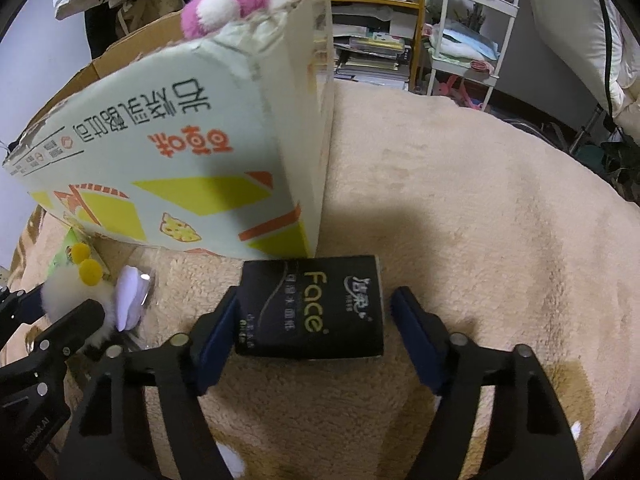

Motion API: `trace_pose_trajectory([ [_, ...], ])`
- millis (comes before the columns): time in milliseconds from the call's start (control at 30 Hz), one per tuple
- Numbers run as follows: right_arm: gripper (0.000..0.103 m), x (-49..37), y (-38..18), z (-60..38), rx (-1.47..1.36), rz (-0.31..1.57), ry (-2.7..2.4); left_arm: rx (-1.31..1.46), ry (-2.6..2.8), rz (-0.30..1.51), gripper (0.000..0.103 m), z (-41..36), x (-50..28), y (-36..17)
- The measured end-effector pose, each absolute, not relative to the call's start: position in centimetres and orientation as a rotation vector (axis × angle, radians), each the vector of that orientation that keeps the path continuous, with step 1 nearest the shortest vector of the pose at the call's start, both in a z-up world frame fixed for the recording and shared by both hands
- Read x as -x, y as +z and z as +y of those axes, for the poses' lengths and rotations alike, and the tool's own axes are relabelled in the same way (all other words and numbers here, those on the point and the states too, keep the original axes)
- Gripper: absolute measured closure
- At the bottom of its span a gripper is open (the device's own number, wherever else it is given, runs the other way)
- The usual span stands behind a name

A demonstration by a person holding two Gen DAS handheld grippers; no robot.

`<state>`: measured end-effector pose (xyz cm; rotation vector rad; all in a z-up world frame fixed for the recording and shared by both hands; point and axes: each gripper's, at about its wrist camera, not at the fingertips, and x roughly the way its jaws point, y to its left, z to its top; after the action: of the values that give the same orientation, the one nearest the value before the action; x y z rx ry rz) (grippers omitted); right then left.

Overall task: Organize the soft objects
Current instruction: 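Close the left tool on the white fluffy toy while the right tool grips the black Face tissue pack, then lift the fluffy toy with the left tool while the right tool lifts the tissue pack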

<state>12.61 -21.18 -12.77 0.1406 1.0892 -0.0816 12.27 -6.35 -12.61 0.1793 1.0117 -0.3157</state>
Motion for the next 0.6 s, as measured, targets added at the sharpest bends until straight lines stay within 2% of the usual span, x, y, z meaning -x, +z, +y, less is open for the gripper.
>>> trace_pose_trajectory([
  [33, 0.031, -12.6, -12.7, -21.3, -0.141, 1.087, -0.085, -0.176, -0.318, 1.014, 0.080, -6.2, -12.3, -12.7],
  [433, 0.035, -11.3, -11.1, -20.6, -0.182, 1.044, -0.034, -0.100, -0.317, 1.004, 0.083, -4.4, -11.9, -11.7],
  [500, 0.035, -10.8, -10.4, -20.2, -0.181, 1.023, -0.023, -0.111, -0.301, 0.977, 0.091, -4.1, -11.6, -11.0],
  [600, 0.035, -9.9, -9.0, -19.5, -0.180, 0.978, -0.004, -0.119, -0.285, 0.936, 0.094, -3.7, -10.8, -9.9],
])
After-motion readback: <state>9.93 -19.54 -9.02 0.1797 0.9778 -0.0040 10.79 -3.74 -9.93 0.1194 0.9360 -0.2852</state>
